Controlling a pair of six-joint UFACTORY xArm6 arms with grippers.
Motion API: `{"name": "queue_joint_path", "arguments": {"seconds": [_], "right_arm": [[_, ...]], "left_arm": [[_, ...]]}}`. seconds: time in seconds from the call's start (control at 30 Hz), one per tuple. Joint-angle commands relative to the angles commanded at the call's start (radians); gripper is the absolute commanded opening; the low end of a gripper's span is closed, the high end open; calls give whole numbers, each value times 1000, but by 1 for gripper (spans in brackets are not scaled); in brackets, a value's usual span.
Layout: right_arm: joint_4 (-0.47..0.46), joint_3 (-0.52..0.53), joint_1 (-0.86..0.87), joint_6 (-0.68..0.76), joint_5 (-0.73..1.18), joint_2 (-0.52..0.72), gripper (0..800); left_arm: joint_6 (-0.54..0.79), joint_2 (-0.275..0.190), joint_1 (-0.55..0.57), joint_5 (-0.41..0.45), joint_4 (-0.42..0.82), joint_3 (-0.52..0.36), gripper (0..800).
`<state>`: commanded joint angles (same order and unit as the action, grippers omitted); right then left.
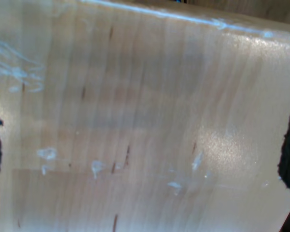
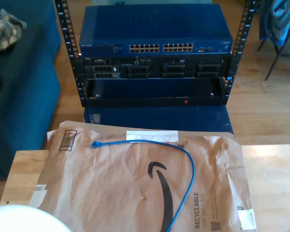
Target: Grab the cable and plug it in
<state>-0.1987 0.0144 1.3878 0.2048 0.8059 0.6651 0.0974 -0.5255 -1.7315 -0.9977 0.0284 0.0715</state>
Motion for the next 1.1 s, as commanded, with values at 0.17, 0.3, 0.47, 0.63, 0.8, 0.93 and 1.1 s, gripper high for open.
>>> {"name": "queue_joint_path", "arguments": {"seconds": [0.17,0.3,0.47,0.63,0.8,0.93,1.1], "right_arm": [[0,0,0,0,0,0,798],[0,0,0,0,0,0,798],[0,0,0,0,0,0,798],[0,0,0,0,0,0,798],[0,0,0,0,-2,0,798],[0,0,0,0,-2,2,798],[6,-6,2,5,9,41,797]], "left_arm": [[0,0,0,0,0,0,800],[0,0,0,0,0,0,800],[0,0,0,0,0,0,800],[0,0,0,0,0,0,800],[0,0,-2,0,-12,0,800],[0,0,0,0,-20,0,800],[0,0,2,-3,-17,0,800]]}}
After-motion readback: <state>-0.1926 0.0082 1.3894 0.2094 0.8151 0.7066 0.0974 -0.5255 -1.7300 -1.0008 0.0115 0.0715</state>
